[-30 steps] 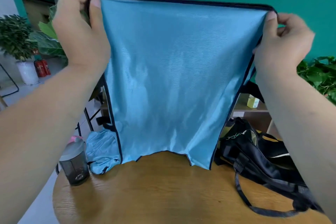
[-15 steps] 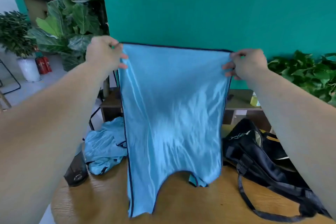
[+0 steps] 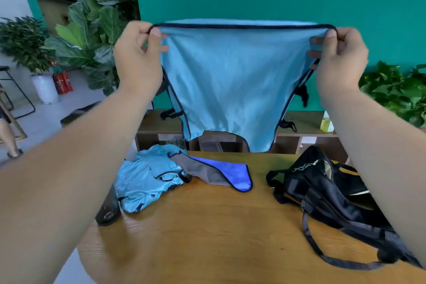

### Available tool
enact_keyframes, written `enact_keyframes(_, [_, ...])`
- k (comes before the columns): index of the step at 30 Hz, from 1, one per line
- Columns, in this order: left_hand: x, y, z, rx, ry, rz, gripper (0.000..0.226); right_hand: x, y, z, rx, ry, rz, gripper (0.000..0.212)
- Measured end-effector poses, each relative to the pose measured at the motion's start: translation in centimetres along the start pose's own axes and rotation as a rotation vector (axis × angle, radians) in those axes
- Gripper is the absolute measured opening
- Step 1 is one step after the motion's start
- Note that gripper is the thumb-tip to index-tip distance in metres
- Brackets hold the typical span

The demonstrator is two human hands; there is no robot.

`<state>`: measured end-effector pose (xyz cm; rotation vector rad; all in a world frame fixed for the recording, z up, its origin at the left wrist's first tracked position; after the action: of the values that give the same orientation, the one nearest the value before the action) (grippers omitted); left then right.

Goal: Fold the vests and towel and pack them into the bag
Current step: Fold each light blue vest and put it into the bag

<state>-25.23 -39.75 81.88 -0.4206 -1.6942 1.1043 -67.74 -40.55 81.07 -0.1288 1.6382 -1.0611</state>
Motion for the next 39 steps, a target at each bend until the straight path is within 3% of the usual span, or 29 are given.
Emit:
enact_keyframes(4, [-2.4,9.0,-1.3,-0.028,-0.053,-0.074,0.017,3.5,7.1,-2.3,0.007,0.192,0.041,0.019])
enact_keyframes(8, [-6.1,20.2,-3.0,-0.159,-0.414,-0.202,0.018,9.3,16.8,-4.7,-0.089,0.395,0.117,0.024])
enact_keyframes(10, [-7.3,24.8,-3.9,-0.197,-0.501,-0.211,0.022,10.8,20.9,-5.5,-0.138,0.399,0.069,0.019])
enact_keyframes(12, [-7.9,28.4,-4.7,-0.238,-0.498,-0.196,0.020,11.9,24.4,-6.1,-0.199,0.319,0.056,0.013])
enact_keyframes(17, [-9.3,34.5,-5.7,-0.331,-0.371,-0.377,0.012,14.8,31.4,-6.7,-0.327,0.295,0.295,0.013])
enact_keyframes(25, [-8.1,38.4,-6.9,-0.320,-0.380,-0.482,0.015,16.1,34.9,-9.4,-0.334,0.371,0.334,0.014])
enact_keyframes(32, [-5.1,35.9,-7.2,-0.299,-0.367,-0.488,0.015,11.1,31.8,-11.0,-0.261,0.450,0.294,0.016])
enact_keyframes(35, [-5.8,33.8,-7.6,-0.332,-0.349,-0.527,0.013,10.0,29.3,-10.1,-0.322,0.474,0.312,0.016])
enact_keyframes(39, [-10.5,31.9,-5.5,-0.416,-0.431,-0.584,0.015,14.6,27.3,-6.4,-0.501,0.542,0.380,0.014])
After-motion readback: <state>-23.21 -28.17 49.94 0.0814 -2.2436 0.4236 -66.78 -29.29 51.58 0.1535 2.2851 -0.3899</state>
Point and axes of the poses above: each hand's wrist, its own y-axis away from the middle knuckle, its own z-axis out of the palm, x = y × z, the point moved 8 cm from there along -y, towards the middle knuckle, and after that the axes turned 6 degrees about -x, right-handed, at the moved point
